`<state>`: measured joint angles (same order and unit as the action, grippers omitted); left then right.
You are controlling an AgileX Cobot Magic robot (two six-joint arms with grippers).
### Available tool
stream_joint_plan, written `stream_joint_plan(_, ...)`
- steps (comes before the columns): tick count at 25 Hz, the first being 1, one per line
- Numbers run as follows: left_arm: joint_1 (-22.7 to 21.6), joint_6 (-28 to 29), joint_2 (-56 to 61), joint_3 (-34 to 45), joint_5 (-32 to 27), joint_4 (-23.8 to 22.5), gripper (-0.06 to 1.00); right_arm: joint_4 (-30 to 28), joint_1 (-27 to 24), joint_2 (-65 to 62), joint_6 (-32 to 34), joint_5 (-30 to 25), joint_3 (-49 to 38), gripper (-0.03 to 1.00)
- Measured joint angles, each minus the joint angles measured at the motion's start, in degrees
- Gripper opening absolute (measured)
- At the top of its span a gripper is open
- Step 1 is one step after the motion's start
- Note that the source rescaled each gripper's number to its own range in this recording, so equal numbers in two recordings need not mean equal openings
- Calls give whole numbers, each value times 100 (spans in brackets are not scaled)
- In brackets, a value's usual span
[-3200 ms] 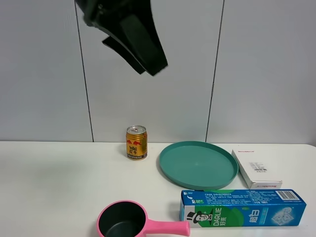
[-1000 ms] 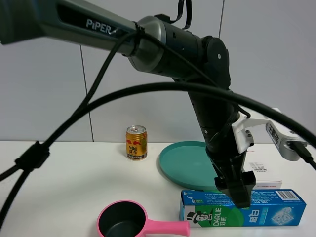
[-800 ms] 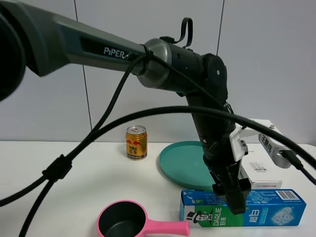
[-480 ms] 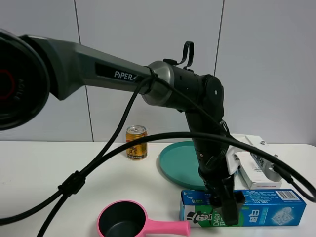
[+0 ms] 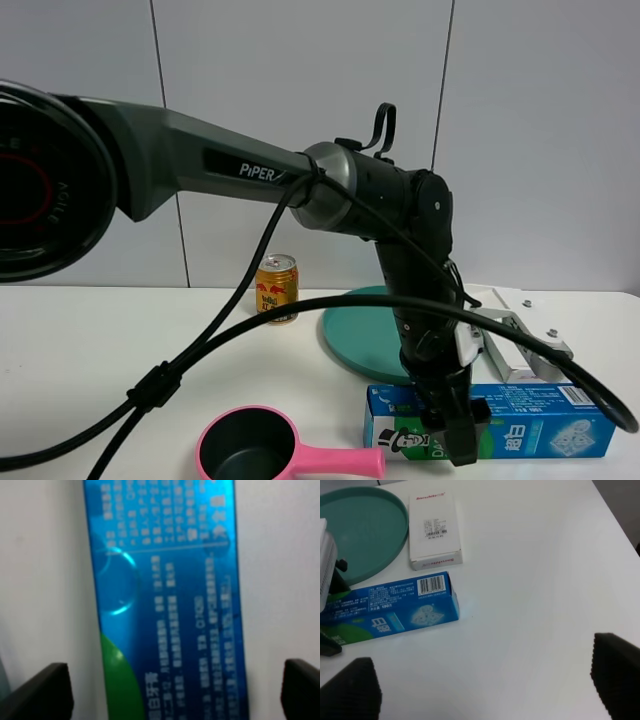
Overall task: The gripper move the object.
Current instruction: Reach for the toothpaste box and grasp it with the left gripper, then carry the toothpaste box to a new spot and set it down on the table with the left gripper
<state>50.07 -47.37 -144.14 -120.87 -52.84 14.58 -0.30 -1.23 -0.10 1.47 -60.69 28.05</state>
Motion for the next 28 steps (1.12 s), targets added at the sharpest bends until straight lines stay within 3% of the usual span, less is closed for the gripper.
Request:
stream_joint_plan(2,7,0,0,0,11,-59,74,0,0,0,0,0,0,100)
stream_joint_plan(5,7,0,0,0,-23,-113,15,0,0,0,0,0,0,100)
stream_joint_plan(6,7,0,0,0,-17,-131,0,0,0,0,0,0,0,100)
stream_joint_plan(11,7,0,0,-22,-131,-124,0,0,0,0,0,0,0,100)
stream_joint_plan(14,7,0,7,-248,-625,-151,0,0,0,0,0,0,0,100)
stream_joint_plan(18,29,0,150,-972,-1519,-193,0,0,0,0,0,0,0,100)
stream_joint_plan(21,35,91,308,-1713,-1624,-198,0,0,0,0,0,0,0,100)
stream_joint_plan(25,35,391,597,-2374,-1636,-397,0,0,0,0,0,0,0,100)
stream_joint_plan(28,-5,1119,915,-2423,-1642,-672,0,0,0,0,0,0,0,100)
